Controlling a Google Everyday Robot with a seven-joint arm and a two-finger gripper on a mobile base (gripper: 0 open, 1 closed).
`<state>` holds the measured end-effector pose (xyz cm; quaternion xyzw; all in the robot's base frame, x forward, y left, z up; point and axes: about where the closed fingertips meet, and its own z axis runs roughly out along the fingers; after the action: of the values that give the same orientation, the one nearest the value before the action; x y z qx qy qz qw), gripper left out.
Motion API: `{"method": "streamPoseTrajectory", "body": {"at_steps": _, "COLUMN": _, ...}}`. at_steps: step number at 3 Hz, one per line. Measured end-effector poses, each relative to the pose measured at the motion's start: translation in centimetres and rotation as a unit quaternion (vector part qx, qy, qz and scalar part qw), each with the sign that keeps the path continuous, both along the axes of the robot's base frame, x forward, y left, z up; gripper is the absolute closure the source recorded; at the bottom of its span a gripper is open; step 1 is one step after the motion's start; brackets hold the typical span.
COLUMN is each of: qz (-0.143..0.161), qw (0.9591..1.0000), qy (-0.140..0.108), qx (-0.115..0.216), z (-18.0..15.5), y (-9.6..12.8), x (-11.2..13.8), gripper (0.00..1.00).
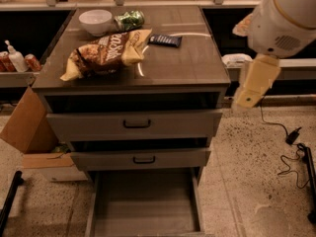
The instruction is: Place brown chip bag into bottom drawer
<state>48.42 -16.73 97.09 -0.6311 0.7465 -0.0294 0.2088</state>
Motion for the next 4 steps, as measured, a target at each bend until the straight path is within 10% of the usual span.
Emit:
{"method": "streamPoseTrajectory", "body": {"at_steps": 1, "qz": 0.042, "qw": 0.9987, "qy": -0.014, "qx": 0.027, "z": -2.4, "y": 5.7, "x": 4.5, "gripper": 0.00}}
{"method": "streamPoseTrajectory", "body": {"at_steps": 4, "qz": 0.102, "qw": 0.9939, "qy": -0.037, "qx": 0.016, "z": -3.0, "y": 9.0, "x": 9.5, "gripper": 0.00}}
